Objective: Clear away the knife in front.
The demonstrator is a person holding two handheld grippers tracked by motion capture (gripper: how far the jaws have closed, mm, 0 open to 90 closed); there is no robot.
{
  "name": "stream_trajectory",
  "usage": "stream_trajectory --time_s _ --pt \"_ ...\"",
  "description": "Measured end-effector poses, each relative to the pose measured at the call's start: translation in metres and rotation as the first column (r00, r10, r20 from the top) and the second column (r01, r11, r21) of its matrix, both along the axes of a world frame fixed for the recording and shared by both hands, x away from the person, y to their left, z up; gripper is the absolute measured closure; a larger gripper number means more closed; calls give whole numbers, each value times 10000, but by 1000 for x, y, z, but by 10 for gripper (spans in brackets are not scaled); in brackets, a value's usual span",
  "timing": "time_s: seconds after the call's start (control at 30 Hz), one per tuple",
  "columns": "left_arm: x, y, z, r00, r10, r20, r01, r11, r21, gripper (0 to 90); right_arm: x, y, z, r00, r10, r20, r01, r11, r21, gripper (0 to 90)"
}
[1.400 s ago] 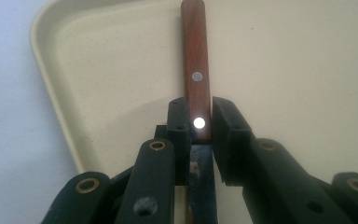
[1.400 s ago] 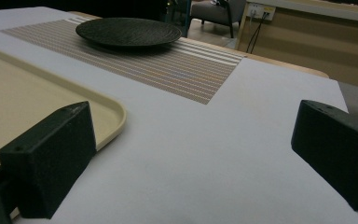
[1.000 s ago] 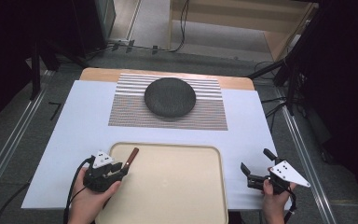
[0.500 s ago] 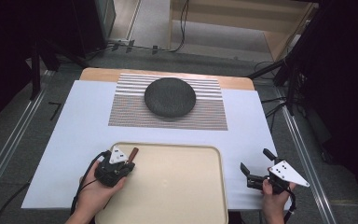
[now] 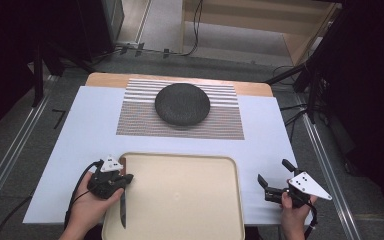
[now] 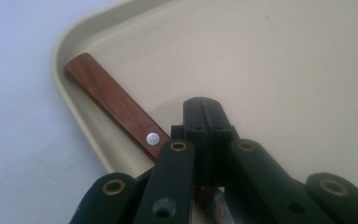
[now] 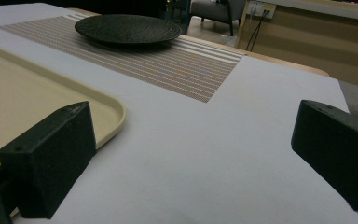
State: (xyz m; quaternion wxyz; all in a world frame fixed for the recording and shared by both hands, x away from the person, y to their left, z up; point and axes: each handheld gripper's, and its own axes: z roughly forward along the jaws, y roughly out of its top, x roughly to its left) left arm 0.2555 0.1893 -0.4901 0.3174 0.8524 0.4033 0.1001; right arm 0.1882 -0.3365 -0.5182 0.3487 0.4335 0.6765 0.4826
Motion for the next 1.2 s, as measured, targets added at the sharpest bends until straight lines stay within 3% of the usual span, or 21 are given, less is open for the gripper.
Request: stream_trajectory --time_s 0.2,0.47,0.57,0.67,0.77,0.87,1.07,1.2 --pt "2 8 0 9995 316 36 -316 9995 35 900 0 0 0 10000 10 3 -10 10000 4 0" --pt "2 9 0 9997 172 151 -171 9998 -72 882 0 0 0 10000 22 12 -22 10000 -1 0" --pt "0 9 1 9980 55 622 -30 9992 -401 736 0 -1 0 10000 25 16 -25 10000 7 0" --pt "-3 9 5 9944 -108 1047 187 9970 -745 658 0 0 0 10000 15 -3 -15 10000 13 0" --pt "-6 9 10 9878 -207 1542 386 9927 -1142 514 0 0 0 10000 31 18 -31 10000 11 0" --pt "-8 11 13 9803 -238 1963 561 9854 -1608 361 0 0 0 10000 29 0 -29 10000 8 0" --pt "-10 21 21 9666 168 2556 471 9692 -2417 30 0 0 0 10000 41 14 -41 10000 5 0" --pt "-12 29 24 9565 240 2909 592 9599 -2739 0 0 -1 0 10000 44 10 -44 10000 9 0"
